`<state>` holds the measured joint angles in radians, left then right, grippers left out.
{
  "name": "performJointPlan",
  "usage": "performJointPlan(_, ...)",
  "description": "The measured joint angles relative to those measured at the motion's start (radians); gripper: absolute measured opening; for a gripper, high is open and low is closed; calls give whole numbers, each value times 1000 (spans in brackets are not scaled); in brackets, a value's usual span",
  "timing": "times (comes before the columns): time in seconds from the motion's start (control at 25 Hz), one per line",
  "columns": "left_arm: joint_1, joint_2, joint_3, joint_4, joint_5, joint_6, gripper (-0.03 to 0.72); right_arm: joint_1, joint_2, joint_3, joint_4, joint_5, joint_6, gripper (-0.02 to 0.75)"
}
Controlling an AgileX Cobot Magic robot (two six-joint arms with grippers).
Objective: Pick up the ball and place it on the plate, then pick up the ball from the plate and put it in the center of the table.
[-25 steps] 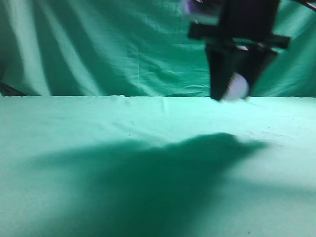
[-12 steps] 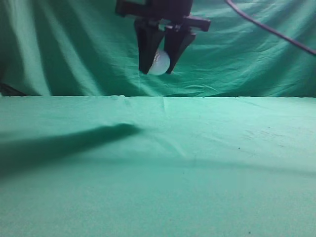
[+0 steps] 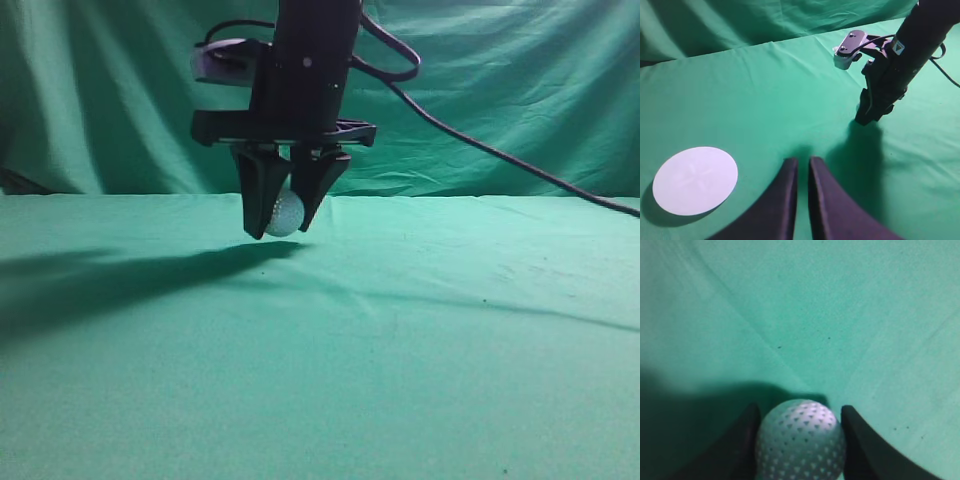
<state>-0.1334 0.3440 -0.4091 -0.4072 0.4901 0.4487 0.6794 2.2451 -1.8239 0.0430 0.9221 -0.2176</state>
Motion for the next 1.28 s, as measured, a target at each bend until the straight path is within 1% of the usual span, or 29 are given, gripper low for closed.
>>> performJointPlan(0.32, 0, 0, 2, 1, -2, 0, 60, 0, 16, -2, -5, -26, -2, 328)
performJointPlan(0.36, 0, 0, 2, 1, -2, 0, 60, 0, 18, -2, -5, -26, -2, 382)
performJointPlan(0.52, 0, 0, 2, 1, -2, 0, 60, 0, 18, -8, -5, -26, -2, 498)
performJointPlan(0.6, 0, 0, 2, 1, -2, 0, 60, 0, 20, -30, -5, -2, -2, 556)
performJointPlan(0.68, 0, 0, 2, 1, -2, 0, 60, 0, 20, -89, -5, 55, -2, 541)
performJointPlan(0.8, 0, 0, 2, 1, -2, 0, 60, 0, 22, -242, -16, 210, 7, 541)
performJointPlan(0.84, 0, 0, 2, 1, -2, 0, 60, 0, 22, -306, -25, 259, 26, 458)
performJointPlan(0.92, 0, 0, 2, -3, -2, 0, 60, 0, 12, -403, -44, 298, 54, 330)
performJointPlan(1.0, 0, 0, 2, -5, -17, 0, 60, 0, -28, -449, -60, 310, 86, 146)
performJointPlan(1.04, 0, 0, 2, -17, -29, 0, 60, -2, -59, -454, -63, 321, 100, 86)
performJointPlan(1.16, 0, 0, 2, -87, -76, -29, 60, -2, -167, -449, -67, 331, 132, 0)
performJointPlan(1.28, 0, 0, 15, -111, -113, -99, 60, -2, -297, -380, -68, 333, 156, 0)
